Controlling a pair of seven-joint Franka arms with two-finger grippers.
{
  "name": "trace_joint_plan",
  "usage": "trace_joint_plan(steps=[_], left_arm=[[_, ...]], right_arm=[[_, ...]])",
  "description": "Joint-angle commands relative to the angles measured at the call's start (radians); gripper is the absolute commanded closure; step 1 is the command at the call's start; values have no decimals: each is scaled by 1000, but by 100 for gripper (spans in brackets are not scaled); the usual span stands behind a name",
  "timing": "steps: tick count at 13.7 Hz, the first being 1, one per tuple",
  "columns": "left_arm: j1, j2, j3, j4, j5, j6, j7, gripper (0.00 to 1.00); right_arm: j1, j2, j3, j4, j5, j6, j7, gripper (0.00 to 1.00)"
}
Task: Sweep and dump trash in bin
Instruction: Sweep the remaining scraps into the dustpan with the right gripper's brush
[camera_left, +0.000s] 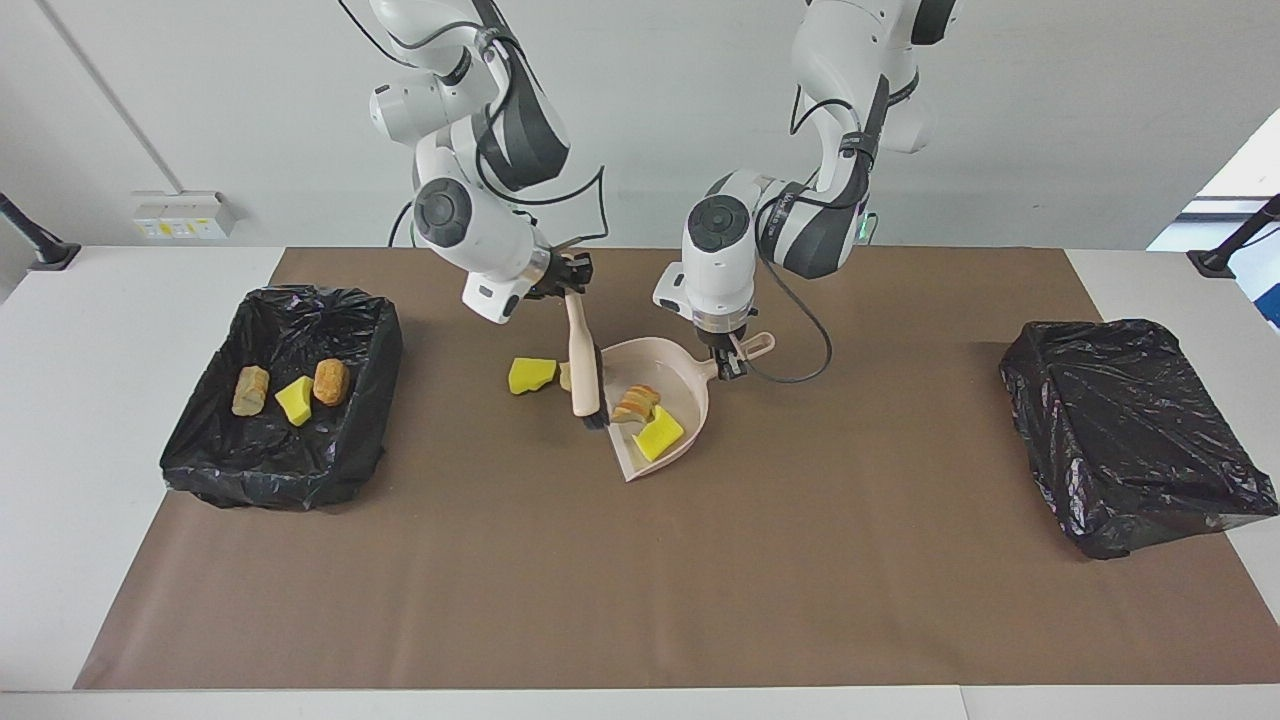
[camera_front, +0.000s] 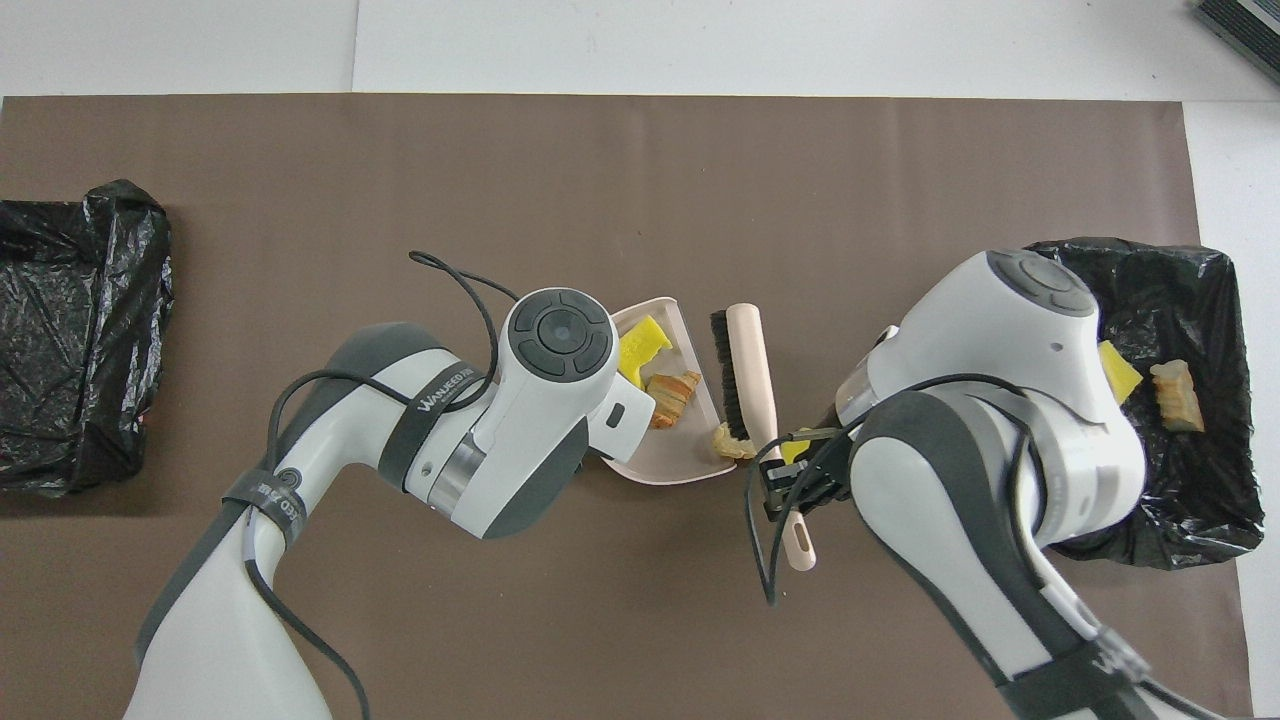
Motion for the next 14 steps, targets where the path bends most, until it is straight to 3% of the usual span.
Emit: trace_joint_plan(steps=[1, 4, 6, 9, 14], left_arm=[[-13, -32, 11, -42, 68, 12, 70, 100], [-29, -36, 11, -44, 73, 7, 73, 100], [-44, -47, 11, -61, 74, 7, 71, 100], [-55, -72, 9, -102, 99, 13, 71, 100], [-53, -78, 9, -122, 99, 42, 71, 100]], right_arm=[[-27, -49, 11, -8, -212, -61, 6, 100], [-29, -213, 11, -300, -392, 46, 80, 100], [-48, -282, 13, -416, -408, 97, 91, 100], [-34, -255, 16, -468, -379, 135, 132, 100], [73, -161, 16, -476, -99, 295, 125, 100]])
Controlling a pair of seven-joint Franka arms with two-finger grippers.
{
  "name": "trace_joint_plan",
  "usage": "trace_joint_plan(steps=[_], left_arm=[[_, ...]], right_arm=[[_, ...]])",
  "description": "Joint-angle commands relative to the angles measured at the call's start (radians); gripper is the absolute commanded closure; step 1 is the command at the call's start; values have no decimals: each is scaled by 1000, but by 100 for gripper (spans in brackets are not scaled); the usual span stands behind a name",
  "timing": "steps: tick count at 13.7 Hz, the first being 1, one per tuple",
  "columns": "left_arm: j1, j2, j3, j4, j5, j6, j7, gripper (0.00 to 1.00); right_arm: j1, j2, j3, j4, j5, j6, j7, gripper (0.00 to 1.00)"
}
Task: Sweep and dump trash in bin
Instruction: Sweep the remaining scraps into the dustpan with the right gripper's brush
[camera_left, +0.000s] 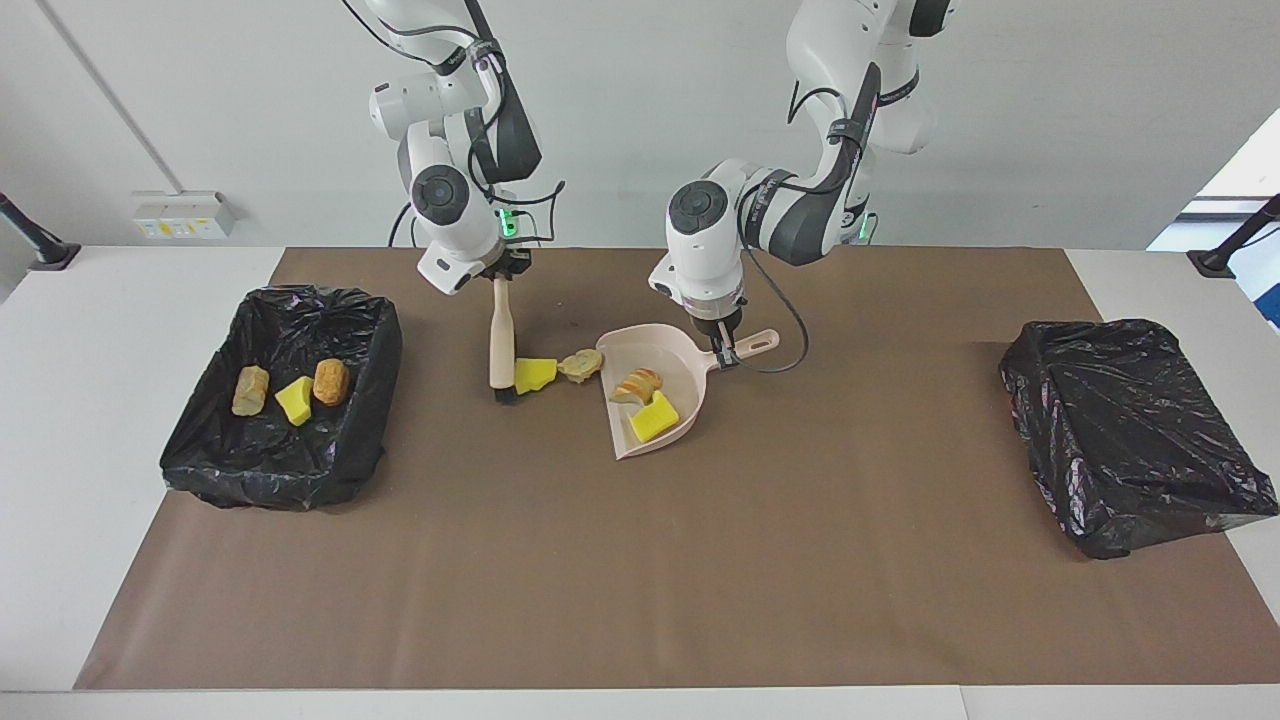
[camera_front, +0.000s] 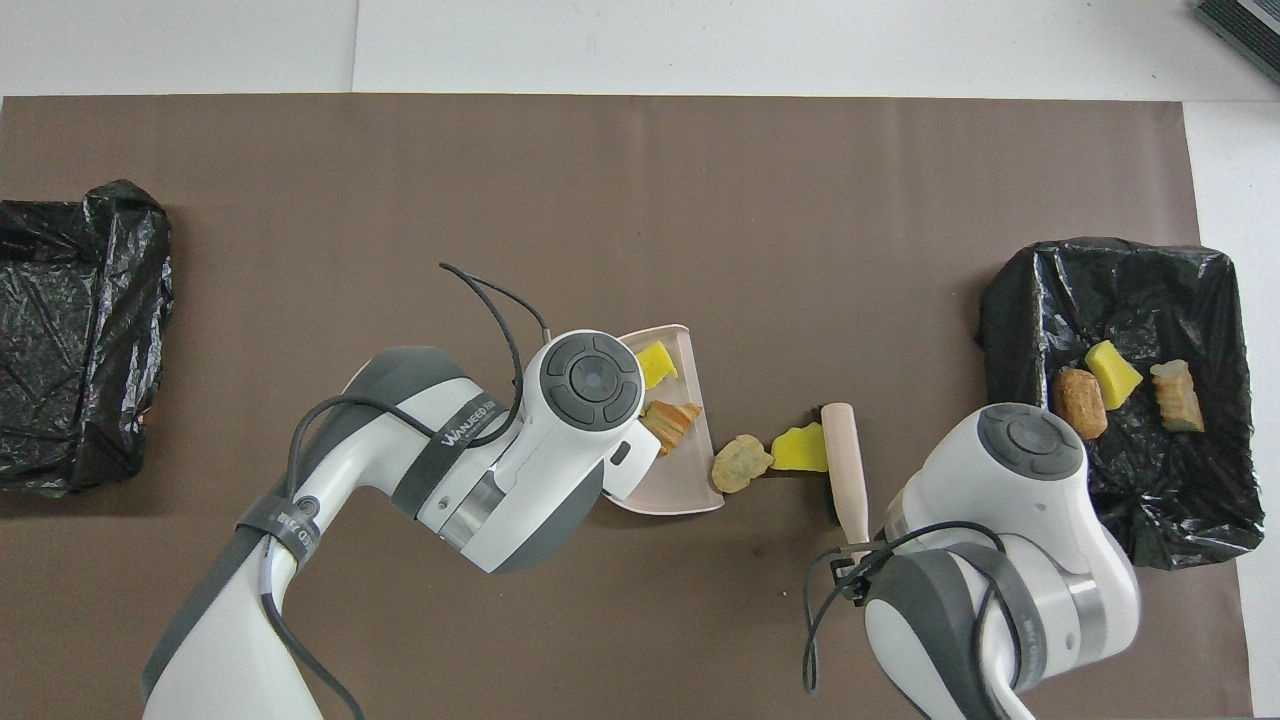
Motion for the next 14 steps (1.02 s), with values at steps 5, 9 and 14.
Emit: trace_joint_plan(steps=[5, 9, 14], left_arm=[[-6, -39, 11, -73, 17, 63, 16, 100], [14, -38, 11, -82, 14, 89, 22, 100], [58, -36, 8, -111, 3, 160, 20, 100]], right_arm=[[116, 44, 5, 17, 355, 98, 2, 100], [178, 59, 7, 51, 483, 141, 11, 100], [186, 35, 10, 160, 182, -5, 127, 100]])
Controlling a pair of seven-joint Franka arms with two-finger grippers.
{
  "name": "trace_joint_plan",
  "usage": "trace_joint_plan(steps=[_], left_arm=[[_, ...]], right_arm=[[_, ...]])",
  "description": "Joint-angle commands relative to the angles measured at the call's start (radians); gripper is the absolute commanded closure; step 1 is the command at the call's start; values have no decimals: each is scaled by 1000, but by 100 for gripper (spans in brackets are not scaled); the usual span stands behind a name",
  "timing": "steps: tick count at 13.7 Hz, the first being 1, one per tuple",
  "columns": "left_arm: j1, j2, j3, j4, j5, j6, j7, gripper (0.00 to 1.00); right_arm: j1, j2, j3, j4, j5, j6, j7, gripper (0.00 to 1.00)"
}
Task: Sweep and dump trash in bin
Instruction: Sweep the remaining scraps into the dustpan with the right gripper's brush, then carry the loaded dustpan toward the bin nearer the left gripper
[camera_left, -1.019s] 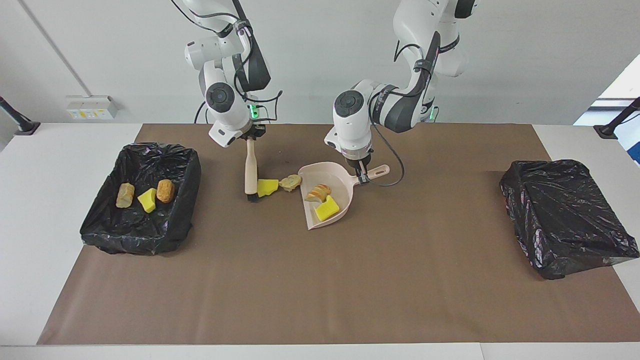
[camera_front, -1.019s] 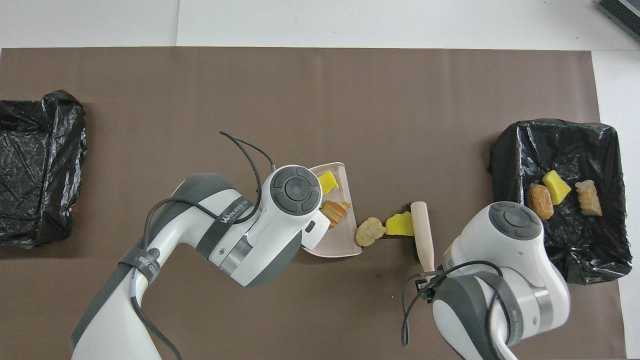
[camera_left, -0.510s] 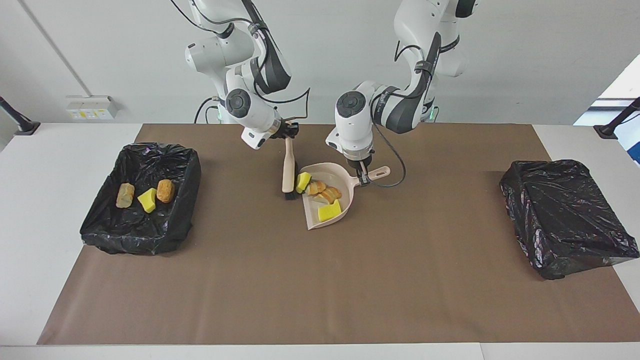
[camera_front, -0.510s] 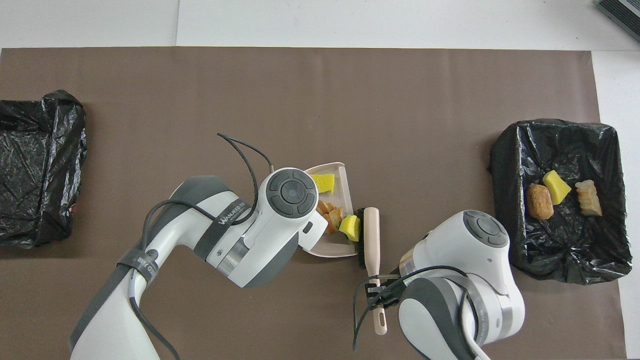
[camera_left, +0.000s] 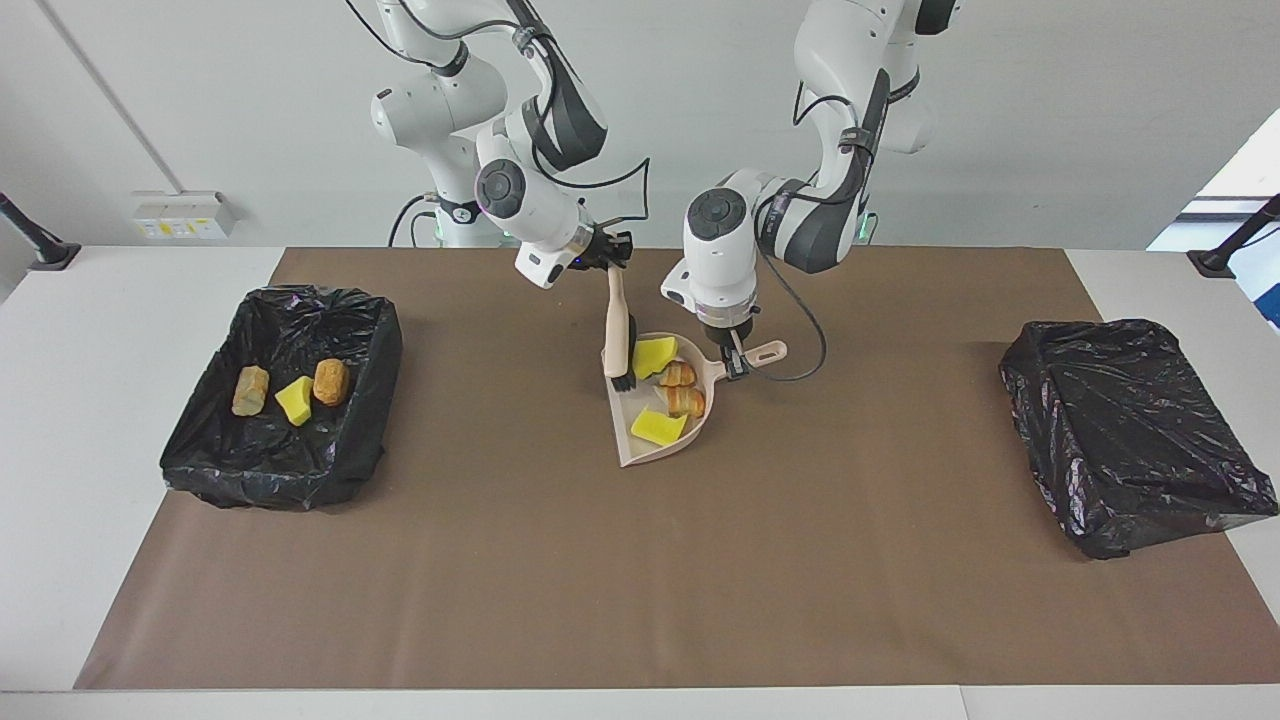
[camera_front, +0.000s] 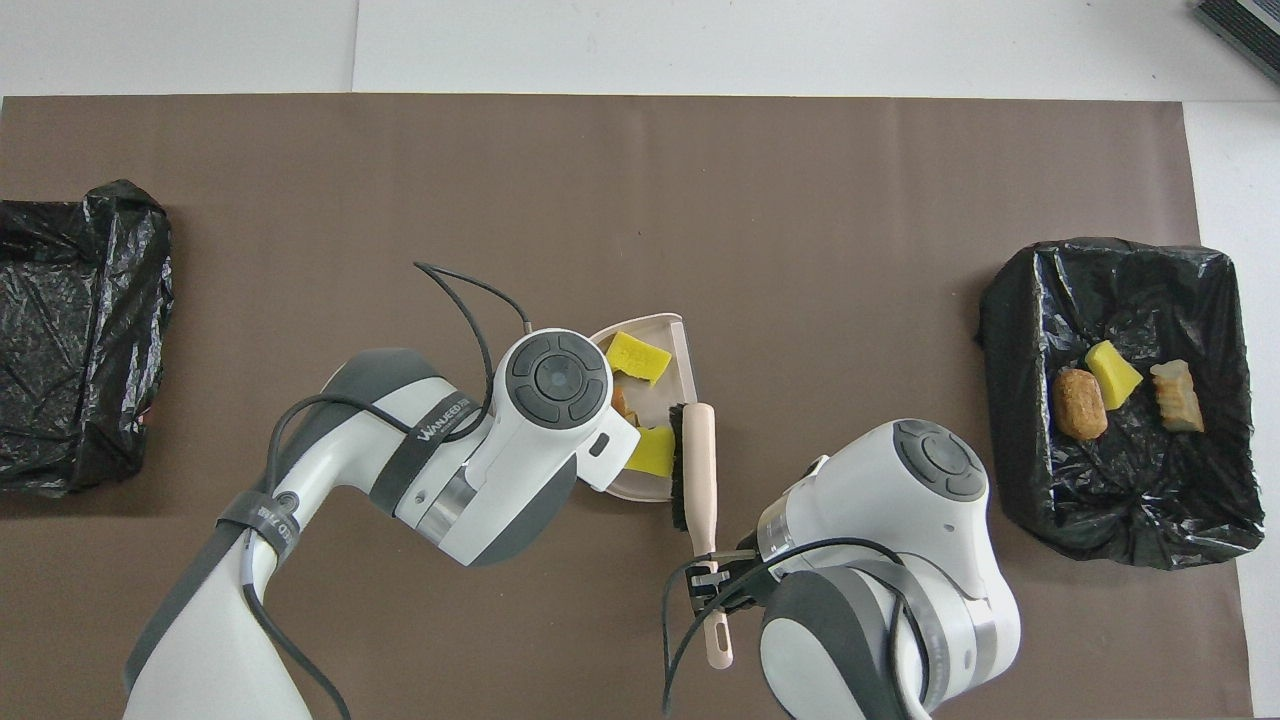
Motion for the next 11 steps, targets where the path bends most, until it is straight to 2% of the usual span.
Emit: trace_joint_plan(steps=[1, 4, 8, 11], left_arm=[[29, -27, -2, -57, -3, 62, 8, 100], [35, -27, -2, -69, -28, 91, 9, 100], [64, -32, -4, -69, -66, 104, 56, 100], [112, -88, -4, -69, -70, 92, 150, 100]], right_arm=[[-2, -10, 7, 88, -206, -134, 109, 100], [-2, -10, 12, 147, -334, -248, 149, 100], [0, -13, 27, 153, -386, -276, 160, 100], [-7, -18, 27, 145, -412, -276, 152, 100]])
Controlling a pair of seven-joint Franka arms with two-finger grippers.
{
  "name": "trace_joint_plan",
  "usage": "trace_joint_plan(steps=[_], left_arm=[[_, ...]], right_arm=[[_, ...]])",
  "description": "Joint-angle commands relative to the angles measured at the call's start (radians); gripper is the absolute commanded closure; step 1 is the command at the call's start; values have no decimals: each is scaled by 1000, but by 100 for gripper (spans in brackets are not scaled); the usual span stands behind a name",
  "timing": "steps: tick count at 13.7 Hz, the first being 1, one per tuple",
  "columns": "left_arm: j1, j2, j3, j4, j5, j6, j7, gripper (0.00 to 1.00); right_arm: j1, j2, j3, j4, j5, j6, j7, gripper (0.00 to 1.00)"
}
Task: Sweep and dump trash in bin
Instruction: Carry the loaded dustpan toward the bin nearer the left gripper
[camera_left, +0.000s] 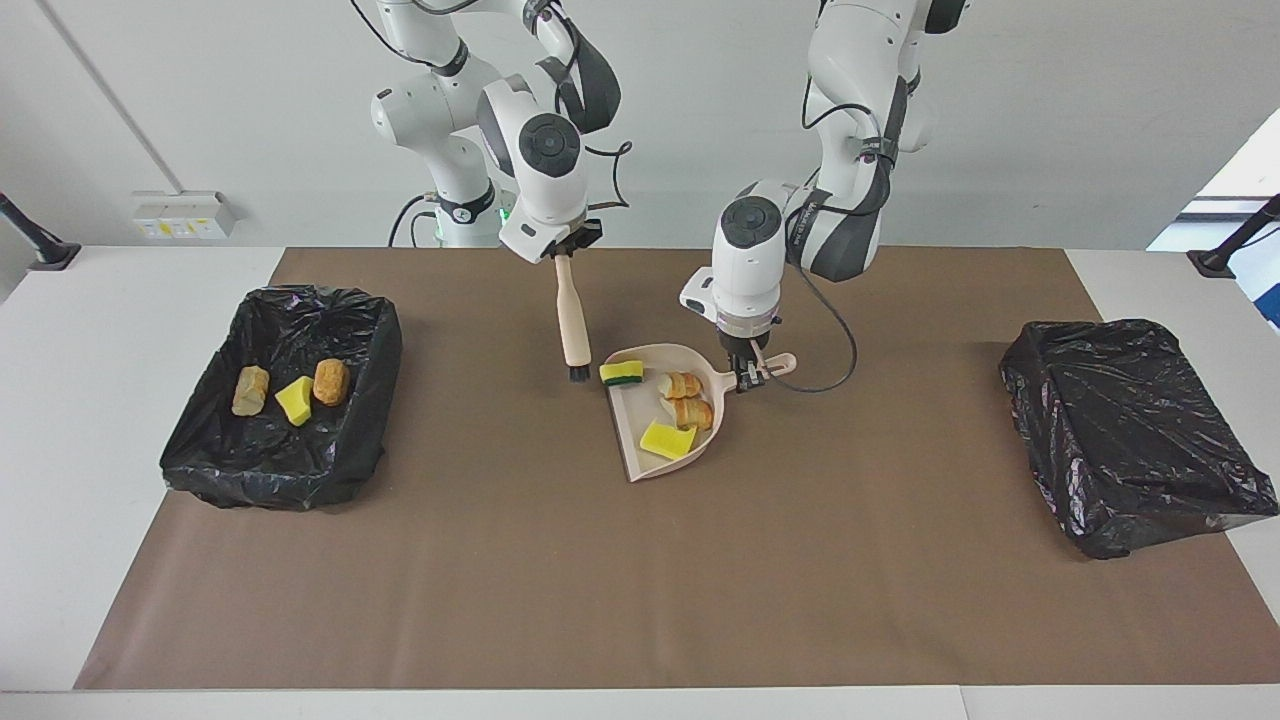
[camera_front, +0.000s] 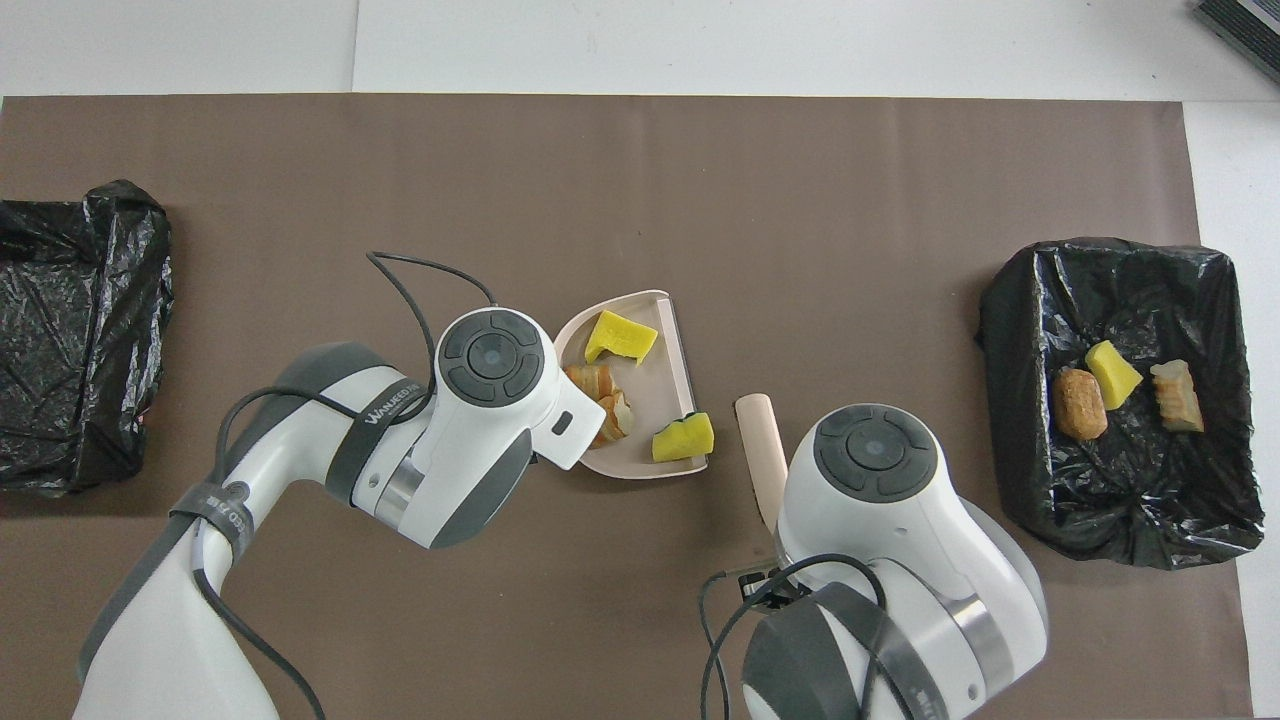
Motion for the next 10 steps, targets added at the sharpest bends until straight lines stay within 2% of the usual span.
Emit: trace_joint_plan(steps=[1, 2, 5, 7, 10], left_arm=[[49, -84, -1, -43, -22, 9, 79, 100], [63, -103, -1, -43, -22, -8, 107, 100], [173, -176, -3, -43, -31, -90, 212, 100], [264, -225, -1, -41, -42, -146, 325, 100], [417, -270, -1, -29, -55, -166, 503, 100]], right_arm=[[-5, -11, 8, 2, -34, -23, 29, 100], [-4, -14, 8, 4, -35, -35, 50, 100], [41, -46, 34, -10, -11, -40, 286, 100], [55, -74, 34, -51, 116, -23, 345, 100], [127, -108, 35, -119, 198, 123, 347, 100]])
